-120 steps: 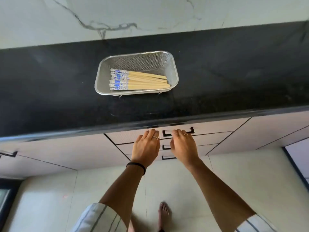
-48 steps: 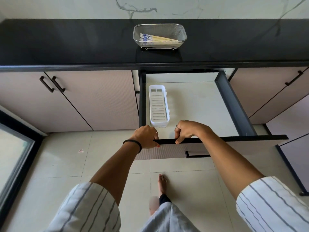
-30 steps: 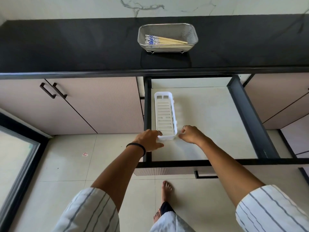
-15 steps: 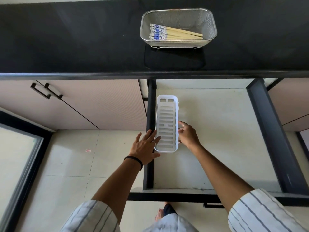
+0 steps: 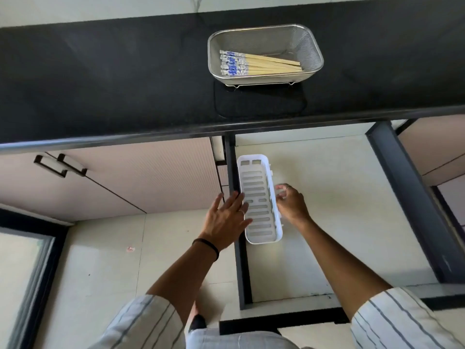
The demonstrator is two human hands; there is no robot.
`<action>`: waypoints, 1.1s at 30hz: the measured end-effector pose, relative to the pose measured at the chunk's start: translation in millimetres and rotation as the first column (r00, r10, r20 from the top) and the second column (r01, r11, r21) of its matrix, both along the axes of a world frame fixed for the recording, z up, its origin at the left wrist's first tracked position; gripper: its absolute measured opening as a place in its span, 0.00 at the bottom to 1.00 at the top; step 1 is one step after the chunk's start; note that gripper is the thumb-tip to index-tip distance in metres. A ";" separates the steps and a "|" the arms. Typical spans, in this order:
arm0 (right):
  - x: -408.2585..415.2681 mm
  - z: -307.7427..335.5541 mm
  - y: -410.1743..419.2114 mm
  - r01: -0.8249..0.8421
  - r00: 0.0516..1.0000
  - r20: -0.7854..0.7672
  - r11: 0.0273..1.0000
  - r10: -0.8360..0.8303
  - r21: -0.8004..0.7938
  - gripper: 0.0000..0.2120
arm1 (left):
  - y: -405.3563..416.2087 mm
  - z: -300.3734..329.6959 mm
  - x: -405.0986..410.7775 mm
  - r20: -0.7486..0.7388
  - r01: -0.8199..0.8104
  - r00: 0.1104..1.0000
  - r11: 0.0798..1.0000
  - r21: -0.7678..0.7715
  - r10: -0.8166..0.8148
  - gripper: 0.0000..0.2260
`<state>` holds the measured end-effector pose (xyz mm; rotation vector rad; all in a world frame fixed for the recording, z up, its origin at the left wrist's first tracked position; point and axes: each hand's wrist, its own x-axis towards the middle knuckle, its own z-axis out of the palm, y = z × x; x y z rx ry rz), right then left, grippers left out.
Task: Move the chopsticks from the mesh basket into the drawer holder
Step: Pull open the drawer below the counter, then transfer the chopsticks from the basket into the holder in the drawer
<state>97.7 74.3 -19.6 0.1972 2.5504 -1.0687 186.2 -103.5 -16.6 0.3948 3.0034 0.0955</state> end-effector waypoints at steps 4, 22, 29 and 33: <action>-22.0 23.2 -34.2 0.116 0.979 -0.166 0.993 -0.119 -0.027 0.14 | -39.8 15.9 -44.7 -0.051 -0.006 0.999 1.000 0.028 0.007 0.26; -121.8 155.3 -126.5 0.131 0.830 -0.549 0.991 -0.093 0.030 0.13 | -156.3 124.3 -172.1 -0.220 -0.149 0.947 0.930 0.336 0.232 0.29; -189.3 168.1 -116.4 0.090 0.868 -0.491 0.954 0.065 0.286 0.15 | -141.3 108.5 -223.8 -0.179 -0.131 0.959 0.906 0.402 0.218 0.32; -220.8 161.6 -112.6 0.082 0.912 -0.401 0.920 0.086 0.384 0.15 | -130.1 94.8 -237.5 -0.139 -0.140 0.961 0.850 0.507 0.241 0.33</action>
